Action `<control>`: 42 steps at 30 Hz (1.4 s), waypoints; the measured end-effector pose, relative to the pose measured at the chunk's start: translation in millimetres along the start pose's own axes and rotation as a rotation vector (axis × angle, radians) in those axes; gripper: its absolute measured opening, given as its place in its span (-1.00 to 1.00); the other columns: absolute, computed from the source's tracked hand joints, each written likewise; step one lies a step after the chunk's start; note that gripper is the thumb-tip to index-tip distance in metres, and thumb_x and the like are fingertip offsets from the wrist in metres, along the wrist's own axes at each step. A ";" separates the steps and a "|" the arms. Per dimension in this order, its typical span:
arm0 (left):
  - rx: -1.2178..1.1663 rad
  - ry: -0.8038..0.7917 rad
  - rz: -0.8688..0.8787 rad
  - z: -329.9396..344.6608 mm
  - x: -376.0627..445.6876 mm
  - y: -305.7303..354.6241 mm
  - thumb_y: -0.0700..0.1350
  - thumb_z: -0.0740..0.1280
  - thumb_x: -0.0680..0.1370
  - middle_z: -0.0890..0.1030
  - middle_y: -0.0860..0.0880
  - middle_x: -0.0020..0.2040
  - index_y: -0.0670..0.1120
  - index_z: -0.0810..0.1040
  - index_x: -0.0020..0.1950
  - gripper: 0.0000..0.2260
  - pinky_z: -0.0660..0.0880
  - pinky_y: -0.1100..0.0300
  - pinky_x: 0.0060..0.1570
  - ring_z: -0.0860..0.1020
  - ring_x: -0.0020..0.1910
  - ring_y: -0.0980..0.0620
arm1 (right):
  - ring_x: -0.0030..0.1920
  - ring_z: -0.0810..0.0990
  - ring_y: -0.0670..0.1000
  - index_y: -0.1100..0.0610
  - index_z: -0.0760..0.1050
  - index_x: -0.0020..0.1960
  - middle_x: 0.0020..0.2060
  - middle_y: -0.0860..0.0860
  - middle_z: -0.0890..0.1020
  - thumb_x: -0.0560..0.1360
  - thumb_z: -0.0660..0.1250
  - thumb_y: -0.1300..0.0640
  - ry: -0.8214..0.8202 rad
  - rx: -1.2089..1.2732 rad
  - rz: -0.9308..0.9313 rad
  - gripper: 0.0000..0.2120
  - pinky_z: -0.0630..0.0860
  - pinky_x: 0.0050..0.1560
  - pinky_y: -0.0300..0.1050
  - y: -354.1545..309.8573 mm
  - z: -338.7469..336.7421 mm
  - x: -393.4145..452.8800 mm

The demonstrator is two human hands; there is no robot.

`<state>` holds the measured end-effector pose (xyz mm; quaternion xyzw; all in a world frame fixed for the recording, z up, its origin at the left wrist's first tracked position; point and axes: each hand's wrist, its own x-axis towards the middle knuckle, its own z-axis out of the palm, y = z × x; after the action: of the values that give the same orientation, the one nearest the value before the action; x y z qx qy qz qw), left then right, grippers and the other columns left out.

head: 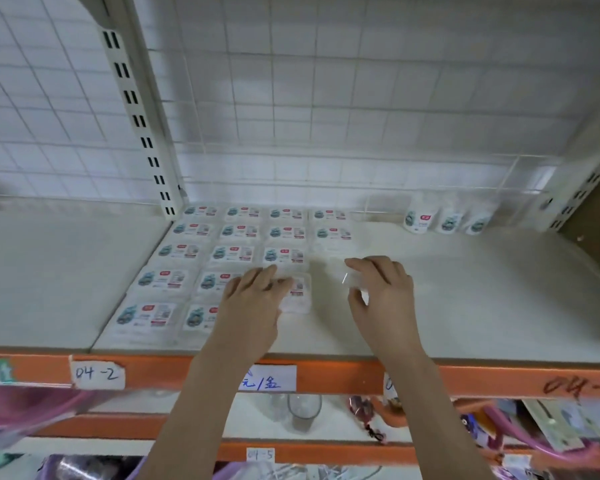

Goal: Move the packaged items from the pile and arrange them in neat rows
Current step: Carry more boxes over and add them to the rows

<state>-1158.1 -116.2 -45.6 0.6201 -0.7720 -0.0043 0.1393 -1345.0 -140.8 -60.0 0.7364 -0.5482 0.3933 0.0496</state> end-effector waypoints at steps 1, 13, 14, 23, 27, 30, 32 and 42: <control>0.015 -0.005 -0.019 -1.8 0.5 0.0 -0.19 0.21 0.56 0.17 0.02 0.48 0.07 0.24 0.44 -0.54 0.04 0.09 0.41 0.11 0.46 0.02 | -0.12 0.55 0.17 0.10 0.58 0.02 -0.10 0.07 0.58 0.15 0.44 0.40 -0.034 -0.039 -0.001 -0.53 0.41 -0.15 -0.03 0.6 4.0 2.5; -0.129 0.068 -0.034 13.4 1.1 -12.1 -0.29 0.33 0.46 0.43 -0.07 0.34 -0.06 0.43 0.34 -0.55 0.23 0.05 0.34 0.35 0.35 -0.09 | 0.07 0.56 0.24 0.30 0.52 0.14 0.07 0.18 0.60 0.23 0.38 0.47 -0.331 -0.046 -0.222 -0.52 0.52 0.10 0.13 10.9 29.0 14.2; -0.123 0.080 -0.031 14.7 0.9 -13.7 -0.28 0.36 0.44 0.46 -0.08 0.31 -0.07 0.46 0.32 -0.55 0.27 0.02 0.31 0.38 0.32 -0.11 | 0.09 0.55 0.25 0.30 0.51 0.16 0.09 0.19 0.59 0.24 0.37 0.46 -0.345 -0.051 -0.214 -0.52 0.51 0.10 0.17 10.8 32.5 17.6; -0.113 -0.016 -0.008 2.2 10.8 -20.8 0.12 0.19 0.54 0.32 0.09 0.34 0.06 0.35 0.37 -0.59 0.19 0.11 0.35 0.26 0.35 0.06 | 0.36 0.29 0.14 0.26 0.35 0.34 0.33 0.13 0.40 0.46 0.20 0.35 -0.483 -0.074 -0.148 -0.56 0.17 0.37 -0.09 -2.3 26.3 37.2; -0.178 0.059 -0.020 -13.2 6.0 -52.7 0.07 0.20 0.56 0.46 0.03 0.26 -0.04 0.43 0.32 -0.63 0.35 0.09 0.23 0.41 0.22 0.01 | 0.34 0.32 0.14 0.25 0.39 0.31 0.30 0.14 0.42 0.50 0.20 0.29 -0.426 -0.016 -0.083 -0.62 0.22 0.35 -0.07 -42.6 32.4 41.4; -0.244 0.145 -0.081 -29.0 -12.7 -91.2 -0.02 0.25 0.55 0.56 -0.04 0.15 -0.09 0.51 0.24 -0.69 0.43 0.08 0.14 0.51 0.12 -0.04 | 0.36 0.28 0.09 0.20 0.35 0.35 0.32 0.09 0.39 0.53 0.17 0.23 -0.439 0.001 -0.109 -0.61 0.20 0.36 -0.10 -81.0 45.9 41.1; -0.248 0.209 -0.144 -43.0 -35.5 -131.3 -0.01 0.23 0.50 0.63 -0.07 0.03 -0.12 0.57 0.15 -0.69 0.50 0.08 0.02 0.57 0.02 -0.09 | 0.37 0.25 0.06 0.17 0.31 0.38 0.34 0.07 0.36 0.55 0.14 0.20 -0.462 0.015 -0.135 -0.60 0.22 0.37 -0.09 -119.5 63.8 39.6; -0.106 0.243 -0.567 -122.2 -198.5 -382.7 0.02 0.15 0.42 0.64 -0.12 -0.02 -0.15 0.60 0.10 -0.60 0.49 0.04 -0.04 0.57 -0.02 -0.18 | 0.23 0.40 0.08 0.15 0.40 0.31 0.21 0.06 0.49 0.54 0.19 0.16 -0.539 0.159 -0.221 -0.66 0.31 0.24 -0.10 -378.7 198.5 14.4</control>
<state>-727.0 6.0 -38.5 0.7986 -0.5447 -0.0088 0.2560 -919.0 -102.7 -51.3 0.8711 -0.4255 0.2176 -0.1132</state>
